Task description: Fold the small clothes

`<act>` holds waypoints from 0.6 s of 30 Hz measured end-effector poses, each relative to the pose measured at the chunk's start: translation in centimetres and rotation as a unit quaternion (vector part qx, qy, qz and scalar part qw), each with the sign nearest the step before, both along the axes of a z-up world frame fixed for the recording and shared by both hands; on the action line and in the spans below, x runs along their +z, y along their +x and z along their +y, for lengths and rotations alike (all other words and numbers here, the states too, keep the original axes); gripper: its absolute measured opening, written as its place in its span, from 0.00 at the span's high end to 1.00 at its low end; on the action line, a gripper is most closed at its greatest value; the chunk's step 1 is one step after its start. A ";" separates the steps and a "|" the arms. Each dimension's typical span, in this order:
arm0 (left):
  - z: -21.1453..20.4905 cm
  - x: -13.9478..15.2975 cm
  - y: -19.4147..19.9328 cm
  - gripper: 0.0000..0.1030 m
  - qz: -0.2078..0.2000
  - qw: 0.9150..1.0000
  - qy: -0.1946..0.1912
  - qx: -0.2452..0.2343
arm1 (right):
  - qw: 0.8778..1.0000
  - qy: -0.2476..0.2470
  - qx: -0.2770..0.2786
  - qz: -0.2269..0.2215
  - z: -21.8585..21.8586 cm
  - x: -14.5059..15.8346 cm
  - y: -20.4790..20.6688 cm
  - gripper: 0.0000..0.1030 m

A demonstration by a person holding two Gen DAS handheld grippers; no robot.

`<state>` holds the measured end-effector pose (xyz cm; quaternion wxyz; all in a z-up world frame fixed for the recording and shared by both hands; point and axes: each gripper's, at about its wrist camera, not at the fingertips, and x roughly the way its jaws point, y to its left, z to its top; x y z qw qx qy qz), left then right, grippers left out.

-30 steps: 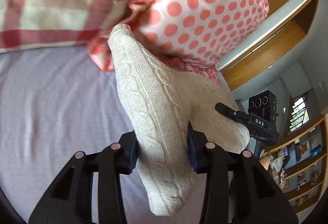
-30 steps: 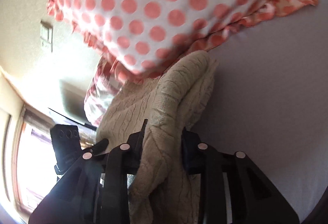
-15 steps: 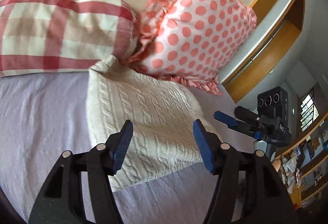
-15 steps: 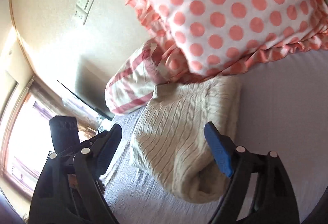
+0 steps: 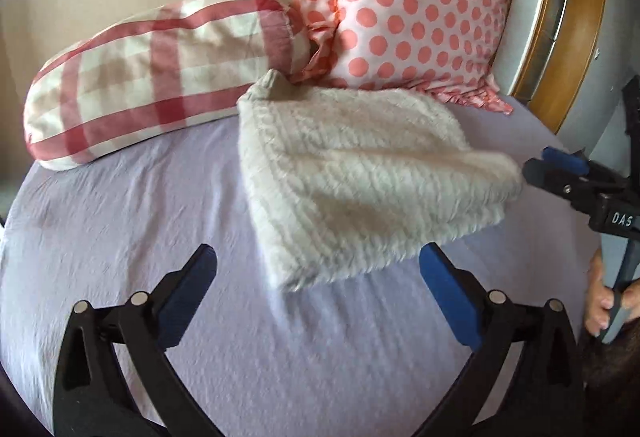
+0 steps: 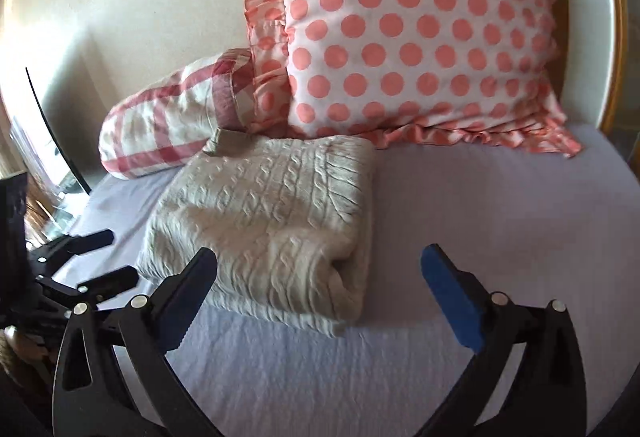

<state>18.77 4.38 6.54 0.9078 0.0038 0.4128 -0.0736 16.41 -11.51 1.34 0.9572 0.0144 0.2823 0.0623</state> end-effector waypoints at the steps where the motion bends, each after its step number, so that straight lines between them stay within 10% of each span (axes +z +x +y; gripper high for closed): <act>1: 0.2 -0.6 -0.5 0.02 0.011 1.000 0.013 0.002 | 1.000 -0.012 -0.003 0.011 0.4 -0.7 -0.1 0.01; 7: -0.3 -3.6 -1.4 0.02 0.043 0.996 0.082 0.001 | 0.993 -0.072 -0.020 0.087 2.2 -4.6 1.2 0.01; 18: 1.3 -5.0 -0.5 0.02 0.078 0.996 0.036 0.020 | 0.989 -0.061 -0.026 0.132 1.7 -6.8 1.6 0.01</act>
